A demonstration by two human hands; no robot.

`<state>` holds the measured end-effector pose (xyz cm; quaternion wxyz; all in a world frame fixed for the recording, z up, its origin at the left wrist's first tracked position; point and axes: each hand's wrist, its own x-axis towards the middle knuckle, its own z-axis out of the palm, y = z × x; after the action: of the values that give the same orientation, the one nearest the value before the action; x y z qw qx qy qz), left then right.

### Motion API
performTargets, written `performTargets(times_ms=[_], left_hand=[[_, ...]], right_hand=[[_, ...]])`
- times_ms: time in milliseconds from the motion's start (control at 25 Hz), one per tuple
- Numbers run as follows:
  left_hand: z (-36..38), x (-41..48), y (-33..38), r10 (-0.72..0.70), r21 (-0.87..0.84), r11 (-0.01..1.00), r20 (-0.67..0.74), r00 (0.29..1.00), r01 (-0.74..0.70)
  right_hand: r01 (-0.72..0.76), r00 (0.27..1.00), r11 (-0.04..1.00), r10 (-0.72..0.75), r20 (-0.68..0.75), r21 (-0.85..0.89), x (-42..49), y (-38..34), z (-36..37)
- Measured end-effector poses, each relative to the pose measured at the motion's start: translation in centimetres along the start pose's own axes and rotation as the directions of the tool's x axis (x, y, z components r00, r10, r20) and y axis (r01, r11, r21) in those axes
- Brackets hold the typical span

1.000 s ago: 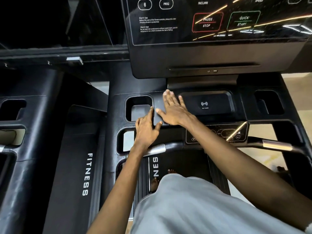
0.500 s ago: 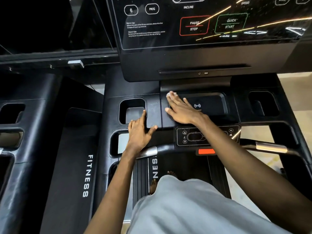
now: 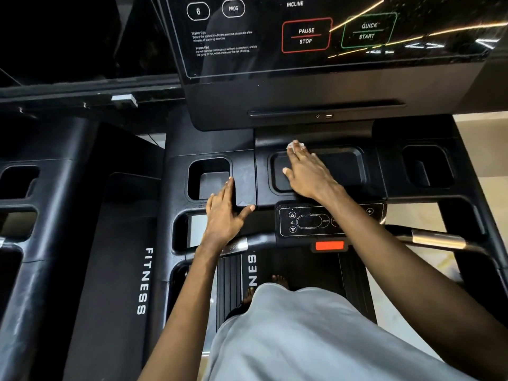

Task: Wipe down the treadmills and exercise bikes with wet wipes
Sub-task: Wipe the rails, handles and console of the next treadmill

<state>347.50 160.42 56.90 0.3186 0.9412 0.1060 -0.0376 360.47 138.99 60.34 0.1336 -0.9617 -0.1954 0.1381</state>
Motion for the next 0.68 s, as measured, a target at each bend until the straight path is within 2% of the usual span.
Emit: performTargets(times_ms=[80,160,240,360,520,560,680], left_hand=[[0.2,-0.1,0.1,-0.012,-0.017,1.0,-0.028,1.0,0.012],[0.2,-0.1,0.2,-0.022,-0.032,0.999,-0.042,0.999,0.021],[0.1,-0.1,0.4,-0.041,-0.046,0.998,-0.052,0.998,0.039],[0.1,0.0,0.9,-0.085,-0.041,0.996,-0.041,0.996,0.083],[0.1,0.7,3.1,-0.179,-0.013,0.984,-0.004,0.984,0.179],[0.3,0.7,3.8,-0.205,-0.014,0.979,0.001,0.979,0.205],[1.1,0.7,5.3,-0.225,-0.017,0.974,-0.013,0.974,0.225]], right_hand=[[0.154,0.987,0.981,-0.149,-0.053,0.116,0.2,-0.4,0.1],[0.241,0.97,0.956,-0.231,-0.081,0.166,0.6,-1.1,-0.1],[0.257,0.966,0.941,-0.25,-0.06,0.221,0.5,-1.5,-0.5],[0.272,0.955,0.93,-0.293,0.05,0.249,-0.5,-1.3,-0.9],[0.125,0.973,0.965,-0.165,0.159,0.232,-1.5,1.4,-2.7],[0.073,0.984,0.974,-0.105,0.142,0.216,-1.7,2.1,-2.8],[-0.003,0.998,0.979,0.015,-0.059,0.202,-2.1,2.5,-1.8]])
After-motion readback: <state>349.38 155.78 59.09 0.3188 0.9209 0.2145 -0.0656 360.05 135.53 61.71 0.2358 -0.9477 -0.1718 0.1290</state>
